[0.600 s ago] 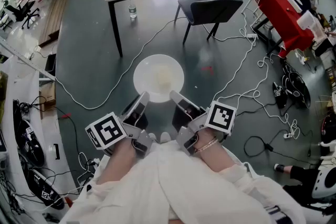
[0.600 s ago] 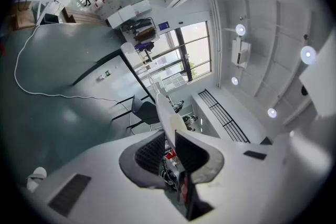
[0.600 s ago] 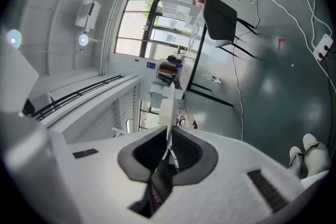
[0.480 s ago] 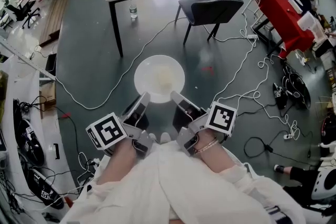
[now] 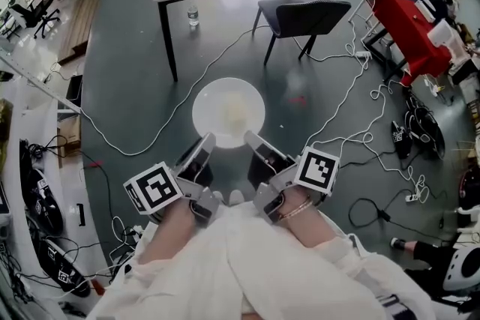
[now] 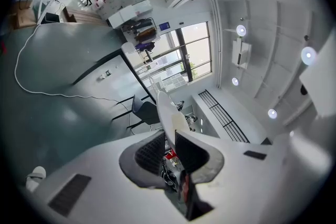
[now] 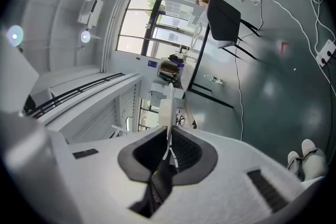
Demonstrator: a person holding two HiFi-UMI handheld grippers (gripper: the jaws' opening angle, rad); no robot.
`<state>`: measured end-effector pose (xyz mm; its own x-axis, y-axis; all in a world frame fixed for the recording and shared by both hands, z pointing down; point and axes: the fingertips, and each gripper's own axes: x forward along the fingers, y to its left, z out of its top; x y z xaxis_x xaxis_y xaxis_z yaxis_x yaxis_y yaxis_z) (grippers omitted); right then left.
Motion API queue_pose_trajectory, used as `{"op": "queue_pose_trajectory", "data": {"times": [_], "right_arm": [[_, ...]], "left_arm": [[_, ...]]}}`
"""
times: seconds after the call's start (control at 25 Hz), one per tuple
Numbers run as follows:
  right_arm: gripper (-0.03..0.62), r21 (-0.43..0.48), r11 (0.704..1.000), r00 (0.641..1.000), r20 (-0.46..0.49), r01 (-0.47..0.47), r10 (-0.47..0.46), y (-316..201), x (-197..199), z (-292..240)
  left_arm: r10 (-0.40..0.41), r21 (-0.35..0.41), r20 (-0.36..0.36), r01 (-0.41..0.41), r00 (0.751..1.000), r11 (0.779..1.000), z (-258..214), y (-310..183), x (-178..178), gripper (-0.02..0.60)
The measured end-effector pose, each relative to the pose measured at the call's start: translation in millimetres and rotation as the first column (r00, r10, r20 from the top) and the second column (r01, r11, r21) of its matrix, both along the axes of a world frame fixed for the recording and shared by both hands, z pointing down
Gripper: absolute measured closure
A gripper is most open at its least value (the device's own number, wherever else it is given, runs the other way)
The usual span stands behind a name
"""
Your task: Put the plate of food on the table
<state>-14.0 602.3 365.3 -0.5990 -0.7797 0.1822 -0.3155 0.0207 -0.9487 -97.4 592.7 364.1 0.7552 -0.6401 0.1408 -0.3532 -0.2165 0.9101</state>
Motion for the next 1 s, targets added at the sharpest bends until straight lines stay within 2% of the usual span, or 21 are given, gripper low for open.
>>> {"op": "queue_pose_trajectory", "data": {"times": [0.32,0.56,0.76,1.0], "right_arm": [[0.579,-0.032,0.999,1.0,0.012,-0.001,0.002,-5.5,7.7,2.2],[0.579,0.002,0.999,0.997,-0.066,0.034,-0.034,-9.9,24.8,0.6],[0.579,0.004,0.998,0.996,-0.071,0.061,-0.061,-5.6,35.8,4.8],[0.579,0.008,0.996,0.992,-0.094,0.084,-0.083,-10.3,48.5,11.2]], "left_arm": [[0.001,0.018,-0.006,0.0,1.0,1.0,-1.9,-5.4,8.4,0.517],[-0.02,0.033,0.013,0.019,1.0,0.999,-0.4,-9.1,26.0,0.517],[-0.021,0.027,0.002,0.021,1.0,0.999,5.0,-2.7,36.8,0.517],[-0.025,0.009,0.039,0.025,0.999,1.0,13.1,-6.4,48.3,0.517]]}}
